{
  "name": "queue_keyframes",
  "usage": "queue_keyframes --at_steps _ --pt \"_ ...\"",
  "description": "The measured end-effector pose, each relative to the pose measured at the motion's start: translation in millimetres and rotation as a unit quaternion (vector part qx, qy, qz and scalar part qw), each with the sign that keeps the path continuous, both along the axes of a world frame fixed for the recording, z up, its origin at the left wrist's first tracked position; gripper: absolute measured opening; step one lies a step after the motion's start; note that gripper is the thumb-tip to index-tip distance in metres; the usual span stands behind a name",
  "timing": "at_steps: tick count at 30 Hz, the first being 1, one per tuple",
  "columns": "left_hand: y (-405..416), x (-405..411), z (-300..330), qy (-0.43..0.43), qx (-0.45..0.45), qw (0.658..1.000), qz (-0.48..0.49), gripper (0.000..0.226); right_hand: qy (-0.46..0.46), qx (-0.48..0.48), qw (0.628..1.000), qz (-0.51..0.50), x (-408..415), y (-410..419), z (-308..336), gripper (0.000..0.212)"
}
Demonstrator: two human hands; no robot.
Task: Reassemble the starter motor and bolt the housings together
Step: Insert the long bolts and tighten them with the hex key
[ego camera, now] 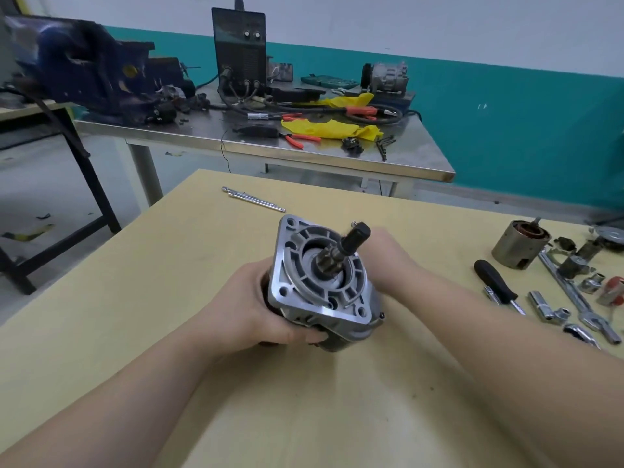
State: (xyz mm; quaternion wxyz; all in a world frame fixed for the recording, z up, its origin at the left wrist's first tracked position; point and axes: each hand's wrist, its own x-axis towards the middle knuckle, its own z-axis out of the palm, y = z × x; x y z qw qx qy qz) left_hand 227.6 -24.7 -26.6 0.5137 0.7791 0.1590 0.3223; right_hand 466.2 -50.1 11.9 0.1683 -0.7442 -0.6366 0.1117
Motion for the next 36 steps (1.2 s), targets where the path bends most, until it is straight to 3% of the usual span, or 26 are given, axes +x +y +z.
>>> queue_keyframes --at_steps 2,5,9,15,17,18,20,21,22,23,25,28,32,36 --pt "2 0 -2 -0.001 -0.004 1.000 0.008 0.062 -0.027 0.030 0.996 -0.075 15 23 3 0.027" --pt "3 0 -1 -0.007 -0.014 1.000 0.001 0.064 -0.085 -0.039 0.990 -0.107 26 50 5 0.010" --pt "1 0 3 -0.022 -0.033 0.999 -0.037 0.069 -0.138 -0.090 0.983 -0.077 30 61 -5 0.025" --pt "3 1 0 -0.037 -0.043 0.997 -0.048 0.073 -0.120 -0.103 0.987 -0.028 30 57 0 0.022" --pt "3 1 1 -0.044 -0.042 0.997 -0.052 0.074 0.017 -0.045 0.998 -0.034 28 46 10 0.030" --pt "4 1 2 -0.046 -0.037 0.997 -0.051 0.074 0.154 -0.003 0.987 -0.047 26 38 15 0.034" --pt "4 -1 4 -0.046 -0.022 0.998 -0.046 0.069 0.458 0.048 0.888 -0.019 21 17 28 0.030" --pt "5 -2 4 -0.047 -0.013 0.998 -0.046 0.067 0.556 0.053 0.829 0.026 18 7 33 0.029" --pt "5 -3 4 -0.047 -0.008 0.998 -0.048 0.064 0.606 0.060 0.790 0.070 14 -3 38 0.032" --pt "6 -3 4 -0.047 -0.011 0.998 -0.046 0.063 0.619 0.076 0.775 0.103 9 -12 43 0.034" --pt "7 -4 3 -0.048 -0.032 0.997 -0.047 0.059 0.581 0.135 0.791 0.133 -1 -28 57 0.031" --pt "7 -4 1 -0.044 -0.049 0.996 -0.060 0.055 0.465 0.194 0.848 0.166 -13 -50 82 0.030" --pt "5 -3 3 -0.045 -0.041 0.996 -0.070 0.065 0.416 0.165 0.857 0.255 -28 -63 109 0.018" --pt "4 1 1 -0.039 -0.053 0.995 -0.069 0.072 0.279 0.159 0.909 0.266 -37 -60 113 0.010"
